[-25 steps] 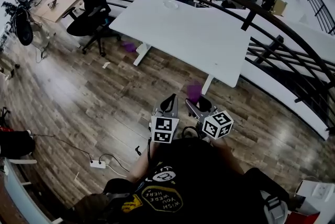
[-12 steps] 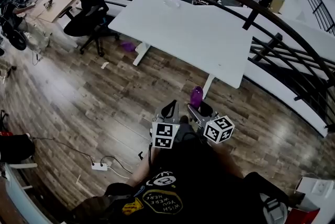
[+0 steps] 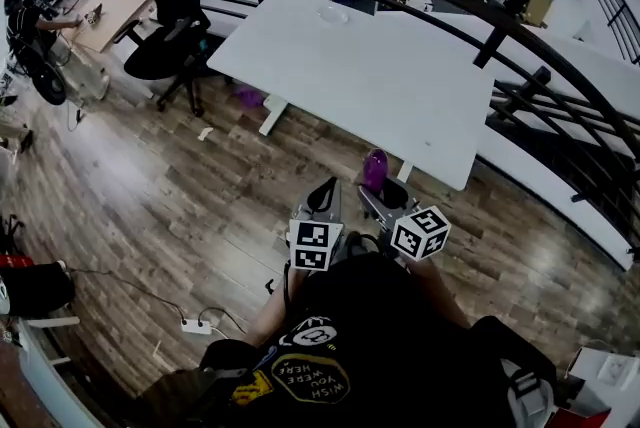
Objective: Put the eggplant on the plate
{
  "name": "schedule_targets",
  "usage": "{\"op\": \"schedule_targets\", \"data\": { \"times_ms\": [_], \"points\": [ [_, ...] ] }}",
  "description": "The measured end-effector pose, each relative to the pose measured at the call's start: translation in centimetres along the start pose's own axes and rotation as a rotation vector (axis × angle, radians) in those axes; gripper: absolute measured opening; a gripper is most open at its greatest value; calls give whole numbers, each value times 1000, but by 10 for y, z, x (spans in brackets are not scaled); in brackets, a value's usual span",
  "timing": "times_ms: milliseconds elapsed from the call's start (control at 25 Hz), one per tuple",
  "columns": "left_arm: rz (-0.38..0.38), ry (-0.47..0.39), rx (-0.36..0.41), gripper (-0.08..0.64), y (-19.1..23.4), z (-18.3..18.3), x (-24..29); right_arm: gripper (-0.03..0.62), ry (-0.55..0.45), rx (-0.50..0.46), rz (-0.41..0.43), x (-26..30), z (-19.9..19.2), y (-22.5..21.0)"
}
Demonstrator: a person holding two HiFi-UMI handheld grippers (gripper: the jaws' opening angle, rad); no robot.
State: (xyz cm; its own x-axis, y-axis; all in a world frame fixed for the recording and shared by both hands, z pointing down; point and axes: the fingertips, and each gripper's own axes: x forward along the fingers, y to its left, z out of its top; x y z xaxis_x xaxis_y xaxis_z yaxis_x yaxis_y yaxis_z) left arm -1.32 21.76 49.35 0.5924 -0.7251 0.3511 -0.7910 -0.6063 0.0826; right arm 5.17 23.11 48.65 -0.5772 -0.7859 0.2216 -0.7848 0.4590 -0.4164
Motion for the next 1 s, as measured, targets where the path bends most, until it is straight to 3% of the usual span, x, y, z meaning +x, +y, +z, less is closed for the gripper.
{"op": "schedule_targets", "data": {
  "times_ms": [240,600,1000],
  "points": [
    [11,-32,-19,5,13,28,38,204,4,-13,49,30,31,-26],
    [-9,56,-30,5,30,18,84,204,59,45,46,64,27,-56],
    [-64,69,2,5,119,45,148,204,64,68,-27,163,56,-97]
  ]
}}
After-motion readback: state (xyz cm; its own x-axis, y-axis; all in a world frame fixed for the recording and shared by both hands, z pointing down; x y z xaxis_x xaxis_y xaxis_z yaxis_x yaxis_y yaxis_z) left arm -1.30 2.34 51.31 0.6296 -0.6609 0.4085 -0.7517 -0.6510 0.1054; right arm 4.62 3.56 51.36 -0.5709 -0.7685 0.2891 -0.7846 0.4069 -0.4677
